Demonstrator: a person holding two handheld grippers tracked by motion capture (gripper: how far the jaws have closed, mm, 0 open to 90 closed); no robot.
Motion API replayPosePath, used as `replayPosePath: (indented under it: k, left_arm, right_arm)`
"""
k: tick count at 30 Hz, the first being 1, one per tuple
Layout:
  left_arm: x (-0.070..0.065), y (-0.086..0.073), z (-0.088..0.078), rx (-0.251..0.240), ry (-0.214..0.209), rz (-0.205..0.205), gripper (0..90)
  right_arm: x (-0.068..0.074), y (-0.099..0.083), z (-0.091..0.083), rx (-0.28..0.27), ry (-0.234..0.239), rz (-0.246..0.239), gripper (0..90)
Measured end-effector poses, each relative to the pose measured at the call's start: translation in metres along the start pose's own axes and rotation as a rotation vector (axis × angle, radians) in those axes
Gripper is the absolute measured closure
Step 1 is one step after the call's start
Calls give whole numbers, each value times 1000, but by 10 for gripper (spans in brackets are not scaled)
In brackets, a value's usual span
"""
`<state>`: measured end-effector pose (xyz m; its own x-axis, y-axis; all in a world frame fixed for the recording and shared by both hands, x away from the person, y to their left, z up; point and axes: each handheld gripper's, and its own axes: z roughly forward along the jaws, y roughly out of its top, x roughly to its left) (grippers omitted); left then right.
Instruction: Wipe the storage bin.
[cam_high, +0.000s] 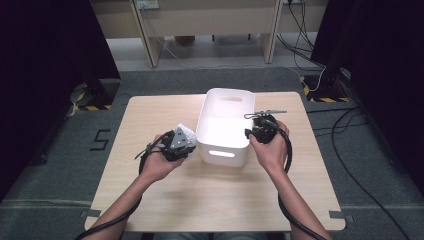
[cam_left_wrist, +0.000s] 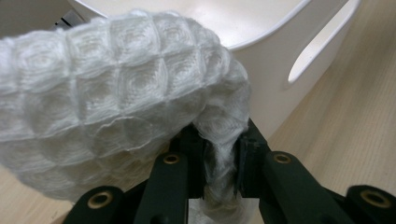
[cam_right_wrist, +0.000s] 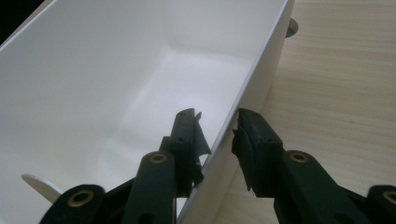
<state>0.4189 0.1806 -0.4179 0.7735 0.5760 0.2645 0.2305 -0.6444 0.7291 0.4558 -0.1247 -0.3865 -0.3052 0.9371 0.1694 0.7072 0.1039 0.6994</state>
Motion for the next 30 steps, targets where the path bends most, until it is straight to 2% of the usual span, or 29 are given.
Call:
replayPosePath:
  k: [5,10,17,19,25,30]
  left_arm:
    - [-2,-8,-9,1,11,-29,765]
    - [-12,-14,-16,-10,-6,-60,764]
    - [-24,-8,-19,-24,-33,-66,764]
    - [-25,-7,-18,-32,-33,-79,764]
    - [-27,-6,-15,-37,-40,-126,764]
    - [-30,-3,-13,-36,-52,-139,765]
  right_arm:
    - [8,1,7,4,21,-30,671]
    - [11,-4,10,13,35,-52,635]
    - [11,-6,9,17,40,-46,660]
    - [10,-7,11,22,44,-36,658]
    - [12,-8,10,20,29,-52,670]
    - [13,-8,10,18,26,-57,674]
